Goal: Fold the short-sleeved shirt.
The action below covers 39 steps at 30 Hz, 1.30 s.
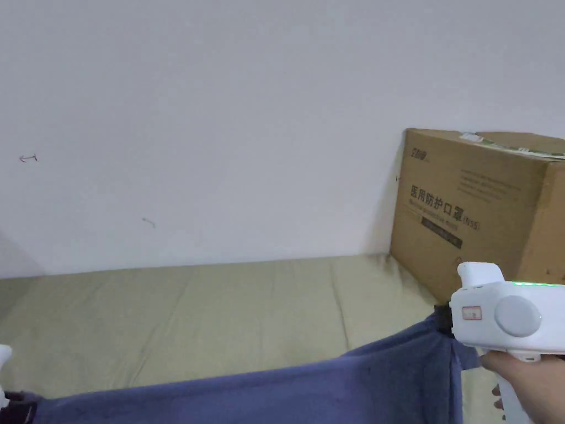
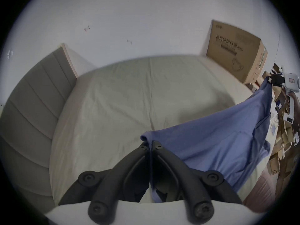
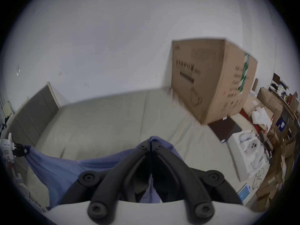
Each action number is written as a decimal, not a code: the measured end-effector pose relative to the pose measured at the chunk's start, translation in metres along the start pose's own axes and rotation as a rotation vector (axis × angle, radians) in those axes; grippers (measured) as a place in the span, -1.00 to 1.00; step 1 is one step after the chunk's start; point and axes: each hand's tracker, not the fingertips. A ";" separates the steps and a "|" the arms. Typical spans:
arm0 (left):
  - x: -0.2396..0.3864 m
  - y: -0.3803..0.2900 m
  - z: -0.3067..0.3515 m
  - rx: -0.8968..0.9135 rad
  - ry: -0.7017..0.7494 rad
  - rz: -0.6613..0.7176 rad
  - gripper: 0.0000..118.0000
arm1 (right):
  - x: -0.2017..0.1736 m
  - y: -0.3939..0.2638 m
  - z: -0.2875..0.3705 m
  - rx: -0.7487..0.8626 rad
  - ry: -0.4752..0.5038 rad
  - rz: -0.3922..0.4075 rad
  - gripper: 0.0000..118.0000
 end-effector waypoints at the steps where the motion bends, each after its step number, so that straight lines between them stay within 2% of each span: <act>1: -0.002 0.007 0.019 0.034 -0.008 0.012 -0.99 | 0.000 0.010 0.020 0.047 -0.011 -0.015 -0.99; 9: -0.003 0.074 0.148 0.272 -0.064 0.075 -0.99 | -0.006 0.086 0.140 0.255 0.002 0.001 -0.99; 15: -0.003 0.127 0.188 0.355 -0.040 0.079 -0.99 | -0.013 0.149 0.181 0.321 0.016 0.008 -0.99; 23: -0.013 0.194 0.152 0.346 0.004 0.138 -0.99 | -0.029 0.218 0.140 0.302 0.023 -0.013 -0.99; 31: -0.035 0.257 0.071 0.376 0.071 0.174 -0.99 | -0.059 0.281 0.060 0.333 -0.033 0.061 -0.99; 33: -0.040 0.271 0.055 0.407 0.090 0.195 -0.99 | -0.066 0.294 0.044 0.349 -0.036 0.057 -0.99; 39: -0.042 0.303 0.035 0.519 0.173 0.176 -0.99 | -0.087 0.327 0.023 0.470 -0.077 0.109 -0.99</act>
